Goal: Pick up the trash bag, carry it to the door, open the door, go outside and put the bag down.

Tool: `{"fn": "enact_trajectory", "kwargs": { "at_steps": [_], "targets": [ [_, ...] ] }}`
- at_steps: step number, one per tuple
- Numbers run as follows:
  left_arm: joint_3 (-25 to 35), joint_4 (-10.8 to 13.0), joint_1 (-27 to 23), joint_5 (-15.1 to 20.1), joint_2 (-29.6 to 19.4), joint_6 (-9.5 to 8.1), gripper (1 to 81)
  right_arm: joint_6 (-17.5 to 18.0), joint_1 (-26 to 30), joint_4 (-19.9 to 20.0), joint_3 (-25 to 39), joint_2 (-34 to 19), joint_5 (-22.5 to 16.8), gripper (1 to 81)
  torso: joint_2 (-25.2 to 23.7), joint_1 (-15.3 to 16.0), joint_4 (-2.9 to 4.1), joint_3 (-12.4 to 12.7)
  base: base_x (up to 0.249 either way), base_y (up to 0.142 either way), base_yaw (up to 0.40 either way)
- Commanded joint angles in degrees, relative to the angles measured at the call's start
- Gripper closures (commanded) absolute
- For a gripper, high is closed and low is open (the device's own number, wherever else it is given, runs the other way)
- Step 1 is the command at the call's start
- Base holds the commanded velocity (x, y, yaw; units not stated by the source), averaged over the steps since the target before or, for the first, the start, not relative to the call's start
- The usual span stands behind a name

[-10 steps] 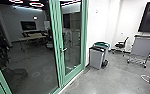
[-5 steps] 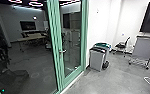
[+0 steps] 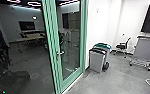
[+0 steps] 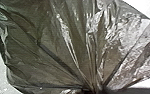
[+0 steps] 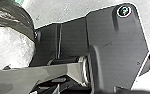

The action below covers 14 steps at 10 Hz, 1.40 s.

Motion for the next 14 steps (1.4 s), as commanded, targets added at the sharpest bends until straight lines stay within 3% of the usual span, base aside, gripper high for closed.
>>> {"fn": "enact_trajectory", "kwargs": {
  "at_steps": [1,11,14],
  "targets": [
    [0.0,0.4,-3.8,3.3,-0.3,0.21,81.1,-0.1,2.4,-0.8,0.4,0.0,-2.8,1.0,0.0,0.0,0.00,0.0,0.181,-0.067,0.000],
    [0.0,0.4,-3.8,3.3,-0.4,0.21,81.1,-0.1,2.5,-0.8,0.3,0.2,-3.0,1.0,0.0,0.0,0.00,0.0,0.181,-0.067,0.000],
    [0.0,0.4,-3.8,3.3,-0.3,0.29,81.1,-0.1,2.4,-0.9,0.1,0.2,-3.0,1.0,0.0,0.0,0.00,0.0,0.181,0.000,0.000]
  ]
}}
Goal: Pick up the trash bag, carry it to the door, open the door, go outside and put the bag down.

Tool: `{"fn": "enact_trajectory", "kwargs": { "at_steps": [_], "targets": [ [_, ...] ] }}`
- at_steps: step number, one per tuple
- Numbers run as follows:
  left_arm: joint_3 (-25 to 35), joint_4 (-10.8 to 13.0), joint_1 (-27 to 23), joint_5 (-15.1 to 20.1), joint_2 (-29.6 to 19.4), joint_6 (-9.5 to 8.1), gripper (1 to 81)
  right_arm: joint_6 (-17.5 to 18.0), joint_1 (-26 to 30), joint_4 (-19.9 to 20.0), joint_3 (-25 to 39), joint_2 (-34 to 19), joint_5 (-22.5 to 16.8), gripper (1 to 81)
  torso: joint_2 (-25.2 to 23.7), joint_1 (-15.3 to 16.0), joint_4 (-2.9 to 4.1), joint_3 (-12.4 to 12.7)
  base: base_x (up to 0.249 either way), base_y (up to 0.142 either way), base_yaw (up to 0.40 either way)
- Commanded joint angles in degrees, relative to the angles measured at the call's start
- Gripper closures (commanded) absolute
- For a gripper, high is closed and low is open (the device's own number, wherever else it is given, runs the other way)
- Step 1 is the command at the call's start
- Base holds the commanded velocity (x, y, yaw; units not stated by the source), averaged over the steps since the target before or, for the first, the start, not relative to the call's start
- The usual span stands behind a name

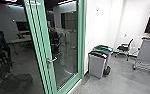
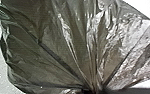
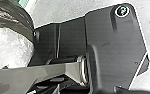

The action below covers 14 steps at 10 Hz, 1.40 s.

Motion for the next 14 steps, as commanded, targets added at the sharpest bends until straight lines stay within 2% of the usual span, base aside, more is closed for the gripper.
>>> {"fn": "enact_trajectory", "kwargs": {
  "at_steps": [1,14],
  "targets": [
    [0.0,0.4,-3.9,3.3,-0.3,0.21,81.1,-0.1,2.4,-0.8,0.3,0.2,-2.9,1.0,0.0,0.0,0.00,0.0,0.181,0.000,0.000],
    [0.0,0.4,-3.9,3.3,-0.3,0.29,81.1,-0.1,2.2,-0.7,0.1,0.2,-2.9,1.0,0.0,0.0,0.00,0.0,0.168,0.000,0.000]
  ]
}}
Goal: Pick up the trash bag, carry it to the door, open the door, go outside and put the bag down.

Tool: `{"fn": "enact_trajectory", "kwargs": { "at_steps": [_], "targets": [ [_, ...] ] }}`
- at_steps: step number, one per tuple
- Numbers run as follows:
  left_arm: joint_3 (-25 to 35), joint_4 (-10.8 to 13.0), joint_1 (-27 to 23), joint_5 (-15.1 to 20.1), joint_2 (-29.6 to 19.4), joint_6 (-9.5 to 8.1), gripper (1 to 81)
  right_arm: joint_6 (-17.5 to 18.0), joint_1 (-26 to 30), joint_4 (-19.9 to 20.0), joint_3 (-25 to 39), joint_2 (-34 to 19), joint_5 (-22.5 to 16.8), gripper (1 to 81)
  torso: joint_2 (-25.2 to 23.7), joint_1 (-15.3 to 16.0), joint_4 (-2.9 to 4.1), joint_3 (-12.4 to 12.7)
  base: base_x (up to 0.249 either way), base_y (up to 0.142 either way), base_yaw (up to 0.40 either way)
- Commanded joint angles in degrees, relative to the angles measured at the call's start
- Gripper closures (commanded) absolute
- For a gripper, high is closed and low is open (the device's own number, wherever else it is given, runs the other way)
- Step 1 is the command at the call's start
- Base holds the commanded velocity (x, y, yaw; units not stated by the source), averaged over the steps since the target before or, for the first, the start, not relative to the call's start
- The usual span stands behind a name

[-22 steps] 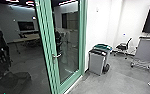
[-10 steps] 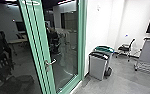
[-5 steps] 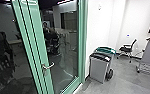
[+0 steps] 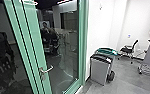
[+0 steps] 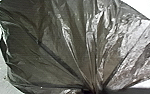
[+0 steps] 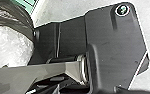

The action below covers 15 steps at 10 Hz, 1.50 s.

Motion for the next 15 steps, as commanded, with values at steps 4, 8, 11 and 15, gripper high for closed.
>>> {"fn": "enact_trajectory", "kwargs": {
  "at_steps": [4,8,11,15],
  "targets": [
    [0.0,0.4,-3.9,3.3,-0.4,0.29,81.1,-0.1,2.3,-0.7,0.3,0.1,-2.6,1.0,0.0,0.0,0.00,0.0,0.134,0.000,0.000],
    [0.0,0.4,-3.9,3.3,-0.4,0.29,81.1,-0.1,2.3,-0.8,0.3,0.1,-2.6,1.0,0.0,0.0,0.00,0.0,0.134,0.000,0.000],
    [0.0,0.4,-3.9,3.3,-0.4,0.29,81.1,-0.1,2.3,-0.8,0.3,0.1,-2.6,1.0,0.0,0.0,0.00,0.0,0.133,0.000,0.000],
    [0.0,0.4,-4.0,3.3,-0.4,0.21,81.1,-0.1,2.4,-0.8,0.3,0.1,-2.7,1.0,0.0,0.0,0.00,0.0,0.123,0.000,0.000]
  ]
}}
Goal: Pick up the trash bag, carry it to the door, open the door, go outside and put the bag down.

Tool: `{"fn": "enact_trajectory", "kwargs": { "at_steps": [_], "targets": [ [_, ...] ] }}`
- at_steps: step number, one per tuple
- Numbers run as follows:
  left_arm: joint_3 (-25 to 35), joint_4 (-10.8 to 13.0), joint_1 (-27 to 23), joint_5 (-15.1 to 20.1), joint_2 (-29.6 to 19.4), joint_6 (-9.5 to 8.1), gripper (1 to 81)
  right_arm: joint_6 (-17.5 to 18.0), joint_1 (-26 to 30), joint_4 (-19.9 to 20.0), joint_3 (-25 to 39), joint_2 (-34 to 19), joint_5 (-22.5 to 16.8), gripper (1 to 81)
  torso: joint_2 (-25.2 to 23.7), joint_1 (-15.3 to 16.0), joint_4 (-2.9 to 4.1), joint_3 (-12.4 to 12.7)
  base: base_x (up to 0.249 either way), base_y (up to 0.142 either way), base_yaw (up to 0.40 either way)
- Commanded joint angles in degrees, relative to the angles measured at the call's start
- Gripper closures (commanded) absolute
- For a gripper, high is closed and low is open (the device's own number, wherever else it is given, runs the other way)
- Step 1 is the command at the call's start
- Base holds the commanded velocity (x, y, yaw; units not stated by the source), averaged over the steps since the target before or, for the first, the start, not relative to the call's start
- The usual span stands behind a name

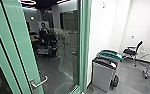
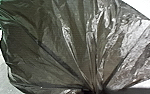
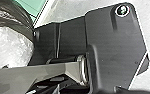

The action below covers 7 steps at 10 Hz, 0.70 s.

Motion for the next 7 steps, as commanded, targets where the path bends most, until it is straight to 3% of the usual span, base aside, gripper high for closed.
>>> {"fn": "enact_trajectory", "kwargs": {
  "at_steps": [1,7],
  "targets": [
    [0.0,0.4,-4.1,3.3,-0.4,0.21,81.1,-0.1,2.4,-0.8,0.2,0.1,-2.7,1.0,0.0,0.0,0.00,0.0,0.111,0.000,0.000],
    [0.0,0.4,-4.1,3.3,-0.3,0.29,81.1,0.0,2.4,-0.7,0.1,0.2,-2.7,1.0,0.0,0.0,0.00,0.0,0.026,0.000,0.000]
  ]
}}
